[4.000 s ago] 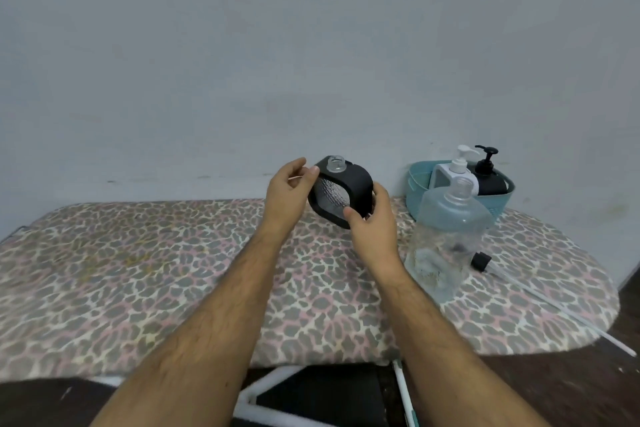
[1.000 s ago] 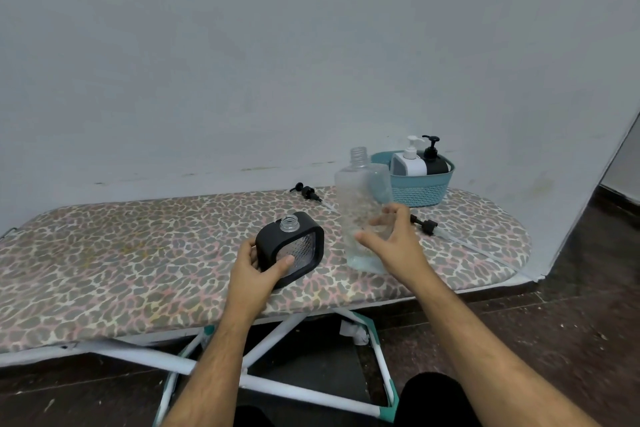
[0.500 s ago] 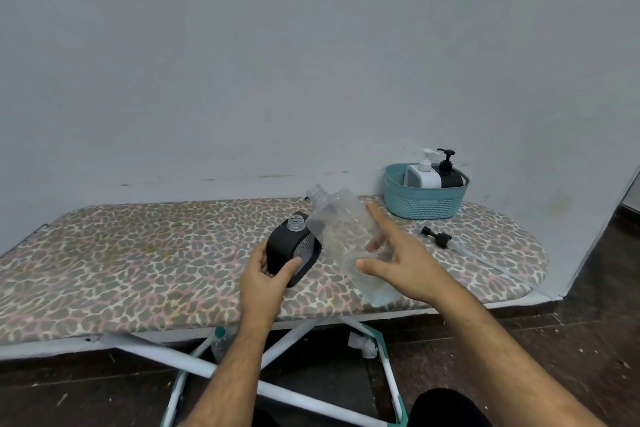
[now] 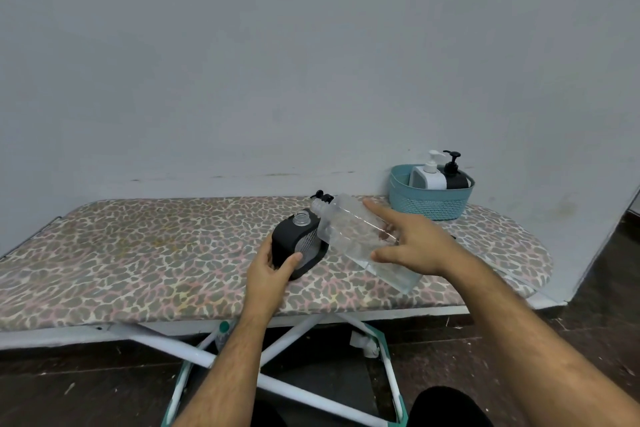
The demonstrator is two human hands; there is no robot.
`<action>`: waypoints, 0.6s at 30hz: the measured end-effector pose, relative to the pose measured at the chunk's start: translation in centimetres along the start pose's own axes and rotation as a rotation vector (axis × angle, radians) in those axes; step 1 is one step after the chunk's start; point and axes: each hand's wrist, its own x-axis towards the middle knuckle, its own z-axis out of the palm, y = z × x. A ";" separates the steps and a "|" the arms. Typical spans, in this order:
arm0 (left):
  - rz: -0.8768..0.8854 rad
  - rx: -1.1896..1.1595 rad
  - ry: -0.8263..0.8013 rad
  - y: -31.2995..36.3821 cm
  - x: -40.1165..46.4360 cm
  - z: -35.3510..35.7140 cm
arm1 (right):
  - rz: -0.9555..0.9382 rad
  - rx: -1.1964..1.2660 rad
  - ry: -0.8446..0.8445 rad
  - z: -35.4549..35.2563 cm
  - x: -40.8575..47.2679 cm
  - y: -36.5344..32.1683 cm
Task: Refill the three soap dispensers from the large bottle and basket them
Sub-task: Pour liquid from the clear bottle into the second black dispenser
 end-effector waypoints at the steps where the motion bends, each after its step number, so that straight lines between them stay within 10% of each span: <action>1: -0.002 -0.006 -0.004 0.0 0.0 0.0 | 0.004 -0.014 -0.002 -0.2 0.1 -0.1; 18: 0.006 -0.002 -0.012 -0.1 -0.1 -0.1 | 0.034 -0.205 -0.105 -2.6 1.8 -3.0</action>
